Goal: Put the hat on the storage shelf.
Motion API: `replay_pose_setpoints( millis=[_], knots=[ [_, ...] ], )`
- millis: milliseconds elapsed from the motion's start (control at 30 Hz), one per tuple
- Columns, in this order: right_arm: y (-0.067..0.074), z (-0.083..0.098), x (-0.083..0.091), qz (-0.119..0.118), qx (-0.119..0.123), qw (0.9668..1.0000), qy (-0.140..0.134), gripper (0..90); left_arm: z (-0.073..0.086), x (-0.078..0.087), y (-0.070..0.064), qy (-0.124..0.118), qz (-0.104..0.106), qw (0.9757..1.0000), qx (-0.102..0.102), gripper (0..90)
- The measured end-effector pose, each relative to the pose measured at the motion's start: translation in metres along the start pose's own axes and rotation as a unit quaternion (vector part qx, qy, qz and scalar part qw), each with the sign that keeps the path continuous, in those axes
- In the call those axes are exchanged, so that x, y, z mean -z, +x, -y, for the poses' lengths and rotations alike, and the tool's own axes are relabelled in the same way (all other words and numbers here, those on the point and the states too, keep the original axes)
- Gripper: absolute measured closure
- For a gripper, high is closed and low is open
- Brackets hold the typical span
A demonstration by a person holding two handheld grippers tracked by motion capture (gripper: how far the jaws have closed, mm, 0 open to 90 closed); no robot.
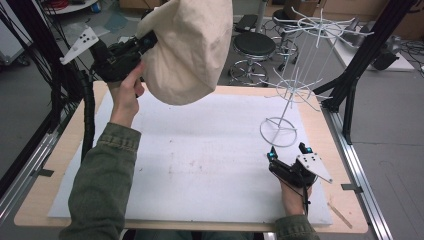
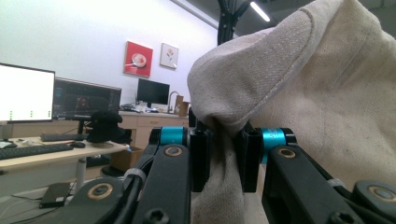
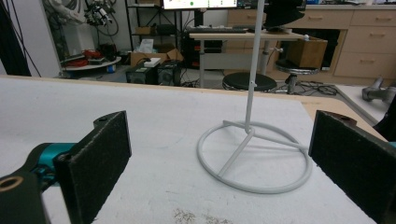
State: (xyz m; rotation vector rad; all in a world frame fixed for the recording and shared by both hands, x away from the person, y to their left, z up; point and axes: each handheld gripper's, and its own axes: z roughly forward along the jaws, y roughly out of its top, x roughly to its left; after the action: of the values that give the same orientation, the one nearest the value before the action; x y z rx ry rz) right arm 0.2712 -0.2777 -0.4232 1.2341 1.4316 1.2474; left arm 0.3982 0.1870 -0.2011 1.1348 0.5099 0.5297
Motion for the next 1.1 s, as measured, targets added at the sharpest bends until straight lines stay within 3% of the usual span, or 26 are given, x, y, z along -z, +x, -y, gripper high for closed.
replay_pose_setpoints(
  millis=[300, 700, 1100],
  knots=[
    [-0.001, 0.0, 0.001, 0.001, -0.001, 1.0, -0.002, 4.9, 0.002, -0.036, -0.014, -0.004, 0.021, 0.9997, 0.009, 79.2],
    [-0.003, 0.001, 0.002, -0.003, -0.002, 1.0, -0.003, 4.9, 0.017, -0.09, -0.033, 0.007, 0.048, 0.9985, 0.025, 79.2],
    [-0.006, 0.002, 0.006, 0.001, -0.004, 1.0, -0.003, 4.9, 0.033, -0.122, -0.043, 0.001, 0.066, 0.9967, 0.048, 79.2]
  ],
)
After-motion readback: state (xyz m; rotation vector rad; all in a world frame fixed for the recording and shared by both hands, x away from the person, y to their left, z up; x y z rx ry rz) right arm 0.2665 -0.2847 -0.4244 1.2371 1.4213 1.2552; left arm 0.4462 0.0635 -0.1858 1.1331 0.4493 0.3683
